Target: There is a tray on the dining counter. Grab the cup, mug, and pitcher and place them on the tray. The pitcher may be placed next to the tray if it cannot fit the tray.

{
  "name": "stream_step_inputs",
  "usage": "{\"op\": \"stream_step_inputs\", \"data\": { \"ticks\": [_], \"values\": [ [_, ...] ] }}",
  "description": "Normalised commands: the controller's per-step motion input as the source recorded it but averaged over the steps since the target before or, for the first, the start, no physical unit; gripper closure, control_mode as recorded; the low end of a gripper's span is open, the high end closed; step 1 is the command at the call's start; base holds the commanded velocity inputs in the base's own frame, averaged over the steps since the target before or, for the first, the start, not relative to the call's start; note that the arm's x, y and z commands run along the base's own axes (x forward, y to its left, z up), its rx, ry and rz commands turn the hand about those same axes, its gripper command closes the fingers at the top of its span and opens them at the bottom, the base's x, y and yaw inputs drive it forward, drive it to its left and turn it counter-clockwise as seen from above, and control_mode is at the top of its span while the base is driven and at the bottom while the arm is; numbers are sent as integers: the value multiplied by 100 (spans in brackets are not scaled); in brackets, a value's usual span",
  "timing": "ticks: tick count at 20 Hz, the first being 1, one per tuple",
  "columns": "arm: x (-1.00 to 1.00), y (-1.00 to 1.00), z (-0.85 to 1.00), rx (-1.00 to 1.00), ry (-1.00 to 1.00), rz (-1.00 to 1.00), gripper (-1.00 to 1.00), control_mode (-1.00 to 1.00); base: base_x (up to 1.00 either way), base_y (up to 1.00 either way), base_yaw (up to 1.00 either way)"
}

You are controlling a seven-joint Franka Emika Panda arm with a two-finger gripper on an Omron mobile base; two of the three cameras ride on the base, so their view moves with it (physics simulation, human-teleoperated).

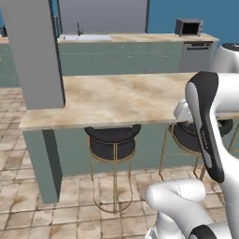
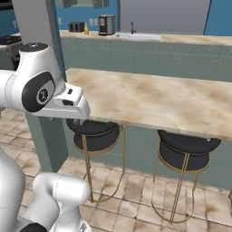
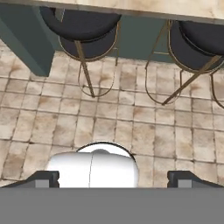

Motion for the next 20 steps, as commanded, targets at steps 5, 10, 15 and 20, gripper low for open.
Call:
{"op": "stream_step_inputs", "data": {
  "ticks": [5, 10, 15, 20],
  "values": [
    [0, 0, 0, 0, 0, 0, -100, 100, 0, 100, -1],
    [0, 0, 0, 0, 0, 0, -100, 100, 0, 100, -2],
    [0, 0, 0, 0, 0, 0, -100, 100, 0, 100, -4],
    [0, 0, 0, 0, 0, 0, -100, 100, 9, 100, -8]
  ]
}}
